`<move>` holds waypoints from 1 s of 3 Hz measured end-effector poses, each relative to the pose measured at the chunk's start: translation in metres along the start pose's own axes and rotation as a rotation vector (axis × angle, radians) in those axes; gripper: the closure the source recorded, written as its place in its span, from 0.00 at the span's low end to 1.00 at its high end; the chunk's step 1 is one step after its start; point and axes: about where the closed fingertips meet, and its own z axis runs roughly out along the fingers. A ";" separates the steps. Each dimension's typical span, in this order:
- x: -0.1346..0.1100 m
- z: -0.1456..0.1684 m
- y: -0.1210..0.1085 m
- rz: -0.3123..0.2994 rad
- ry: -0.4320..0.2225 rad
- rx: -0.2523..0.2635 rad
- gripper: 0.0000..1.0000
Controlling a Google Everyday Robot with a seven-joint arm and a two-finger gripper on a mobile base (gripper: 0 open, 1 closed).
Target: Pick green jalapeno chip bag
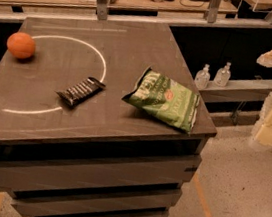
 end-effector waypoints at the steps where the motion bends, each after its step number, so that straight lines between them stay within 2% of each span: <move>1: 0.000 0.000 0.000 0.000 -0.001 0.001 0.00; 2: 0.000 0.000 0.000 0.000 -0.001 0.001 0.00; 3: -0.026 0.023 -0.019 -0.038 -0.050 -0.009 0.00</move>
Offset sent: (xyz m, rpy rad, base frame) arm 0.0564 0.0340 -0.0193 0.0633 -0.0266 0.0821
